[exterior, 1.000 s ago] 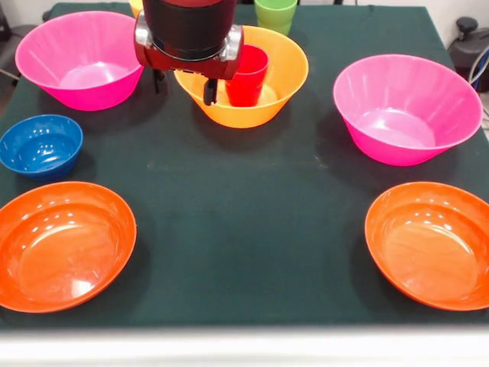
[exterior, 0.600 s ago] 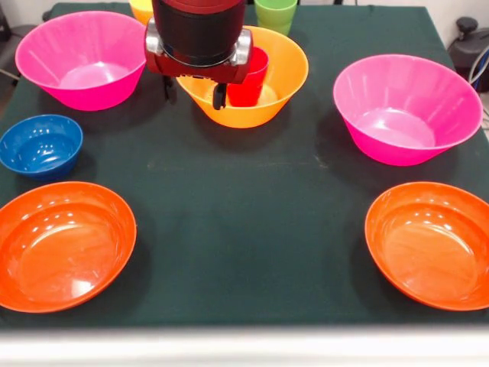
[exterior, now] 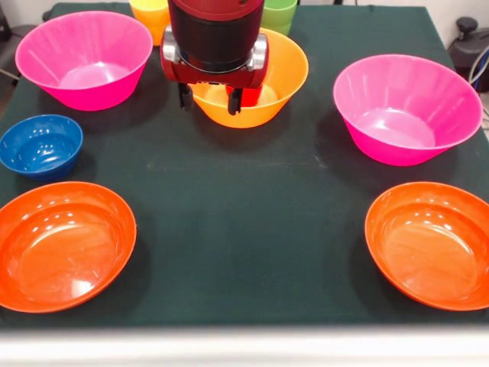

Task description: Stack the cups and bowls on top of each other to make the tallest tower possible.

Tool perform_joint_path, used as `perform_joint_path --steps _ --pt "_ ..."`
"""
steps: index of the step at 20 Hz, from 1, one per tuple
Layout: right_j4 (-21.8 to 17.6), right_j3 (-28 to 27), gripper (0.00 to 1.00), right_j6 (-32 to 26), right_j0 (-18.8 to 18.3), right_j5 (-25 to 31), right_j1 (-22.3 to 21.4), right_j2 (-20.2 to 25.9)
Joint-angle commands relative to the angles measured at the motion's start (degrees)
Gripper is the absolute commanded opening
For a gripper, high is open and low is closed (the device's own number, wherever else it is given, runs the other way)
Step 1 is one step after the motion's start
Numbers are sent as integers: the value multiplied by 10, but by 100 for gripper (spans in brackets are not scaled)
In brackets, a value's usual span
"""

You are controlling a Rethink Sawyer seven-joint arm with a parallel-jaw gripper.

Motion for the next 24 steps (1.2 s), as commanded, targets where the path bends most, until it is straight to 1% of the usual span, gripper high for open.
perform_joint_path --steps 1,2,4,6,11,14,17,18,21,24 --pt "-51 30 100 -179 -10 -27 18 72" --pt "-52 30 100 -187 -11 -27 19 75" --pt "-57 33 100 -222 -16 -13 18 85" --pt "-60 42 100 -253 -22 -12 13 97" --pt "-80 47 100 -306 -32 3 7 114" --pt "-97 33 100 -350 -33 48 7 120" --pt "-109 31 100 -390 -38 76 1 124" --pt "-111 31 100 -402 -40 73 0 128" --pt "-120 33 100 -438 -44 85 -4 132" --pt "-124 36 100 -463 -46 101 -13 133"
